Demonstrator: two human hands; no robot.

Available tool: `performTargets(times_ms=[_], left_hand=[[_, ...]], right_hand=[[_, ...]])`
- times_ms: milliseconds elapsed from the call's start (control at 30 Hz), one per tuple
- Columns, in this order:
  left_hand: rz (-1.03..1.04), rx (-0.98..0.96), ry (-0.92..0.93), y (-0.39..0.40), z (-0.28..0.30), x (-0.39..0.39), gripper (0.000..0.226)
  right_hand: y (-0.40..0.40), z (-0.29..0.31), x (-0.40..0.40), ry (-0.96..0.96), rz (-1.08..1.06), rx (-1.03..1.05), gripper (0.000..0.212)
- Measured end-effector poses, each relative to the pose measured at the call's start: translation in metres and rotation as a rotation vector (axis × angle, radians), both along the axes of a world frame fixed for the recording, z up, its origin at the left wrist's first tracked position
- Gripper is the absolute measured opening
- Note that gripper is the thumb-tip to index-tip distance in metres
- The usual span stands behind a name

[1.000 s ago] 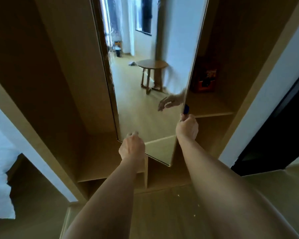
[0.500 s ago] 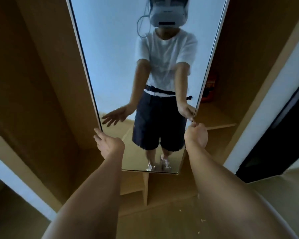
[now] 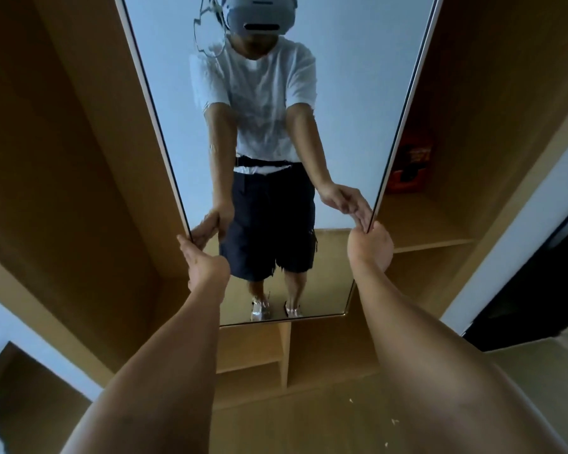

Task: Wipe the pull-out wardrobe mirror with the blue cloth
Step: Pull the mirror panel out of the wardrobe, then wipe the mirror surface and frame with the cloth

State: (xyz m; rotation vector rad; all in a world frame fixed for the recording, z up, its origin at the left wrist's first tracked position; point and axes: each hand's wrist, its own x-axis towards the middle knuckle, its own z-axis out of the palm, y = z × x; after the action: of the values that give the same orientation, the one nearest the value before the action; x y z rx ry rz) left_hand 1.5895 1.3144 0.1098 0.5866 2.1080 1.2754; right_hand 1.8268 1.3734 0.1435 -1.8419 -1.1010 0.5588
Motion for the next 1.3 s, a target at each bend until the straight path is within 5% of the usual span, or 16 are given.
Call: performTargets(times_ms=[233,533,667,733,800,900,1067,1300], left_hand=[[0.072,0.029,0.008,0.026,-0.004,0.003,0.096],[0.217,0.158,-0.058,0.044,-0.016,0.006,0.09],[0.389,-0.174,-0.159,0.047,-0.032,0.029,0.059],[0.193,-0.264,-0.145,0.044,-0.04,0.048,0.037],[-0.149,-0.286,0.073,0.043,-0.045,0.07,0.01],[-0.462,-0.307,0.371,0.058,-0.042,0.102,0.019],[-0.754,-0.33,0.51,0.081,-0.037,0.15,0.029],[-0.988,-0.385,0.585,0.096,-0.057,0.195,0.032]], right_hand=[[0.025,0.005,0.0,0.052,0.107,-0.039,0.051],[0.046,-0.011,0.003,-0.033,0.053,0.062,0.028],[0.053,-0.024,0.016,-0.047,0.027,0.018,0.028],[0.056,-0.034,0.028,-0.007,0.025,-0.043,0.028],[0.061,-0.044,0.042,0.019,0.04,-0.136,0.031],[0.071,-0.053,0.058,-0.143,0.143,-0.273,0.037],[0.093,-0.064,0.071,-0.415,0.291,-0.332,0.042],[0.122,-0.062,0.068,0.077,0.252,-0.373,0.068]])
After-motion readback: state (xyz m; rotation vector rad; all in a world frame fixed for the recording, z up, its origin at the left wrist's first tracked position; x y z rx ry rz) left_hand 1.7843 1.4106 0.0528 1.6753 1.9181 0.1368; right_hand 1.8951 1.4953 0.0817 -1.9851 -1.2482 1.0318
